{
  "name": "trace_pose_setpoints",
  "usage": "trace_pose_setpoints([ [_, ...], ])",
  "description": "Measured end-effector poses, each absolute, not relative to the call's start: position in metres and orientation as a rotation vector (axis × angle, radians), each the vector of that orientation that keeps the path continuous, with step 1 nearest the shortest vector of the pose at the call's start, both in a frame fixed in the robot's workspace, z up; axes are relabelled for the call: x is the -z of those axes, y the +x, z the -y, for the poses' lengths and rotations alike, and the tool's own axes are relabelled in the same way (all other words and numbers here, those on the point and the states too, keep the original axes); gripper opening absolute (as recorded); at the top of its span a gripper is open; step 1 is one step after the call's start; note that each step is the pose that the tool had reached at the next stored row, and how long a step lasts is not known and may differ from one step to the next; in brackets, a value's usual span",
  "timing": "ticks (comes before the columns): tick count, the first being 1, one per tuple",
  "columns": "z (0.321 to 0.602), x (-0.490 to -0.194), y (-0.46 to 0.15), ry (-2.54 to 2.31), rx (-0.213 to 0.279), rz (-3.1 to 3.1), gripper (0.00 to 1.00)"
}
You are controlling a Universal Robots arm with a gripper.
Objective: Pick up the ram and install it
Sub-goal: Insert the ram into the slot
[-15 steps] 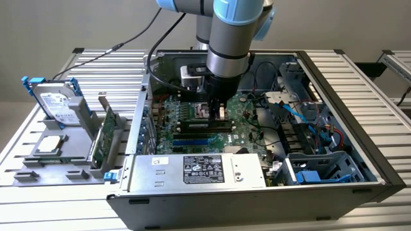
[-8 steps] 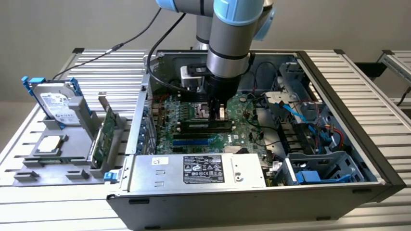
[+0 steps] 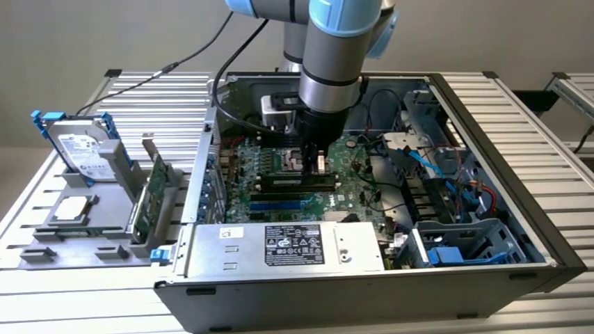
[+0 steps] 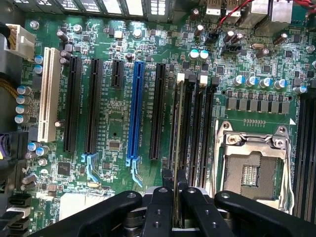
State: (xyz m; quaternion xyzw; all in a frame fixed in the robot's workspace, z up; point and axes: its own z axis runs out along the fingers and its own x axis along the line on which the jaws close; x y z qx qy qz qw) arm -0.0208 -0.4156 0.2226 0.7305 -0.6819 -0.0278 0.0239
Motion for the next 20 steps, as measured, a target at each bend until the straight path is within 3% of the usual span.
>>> trace_pose_setpoints([
  [20, 0.4147, -0.2204, -0.0209, 2.234, 0.085, 2.138, 0.14],
])
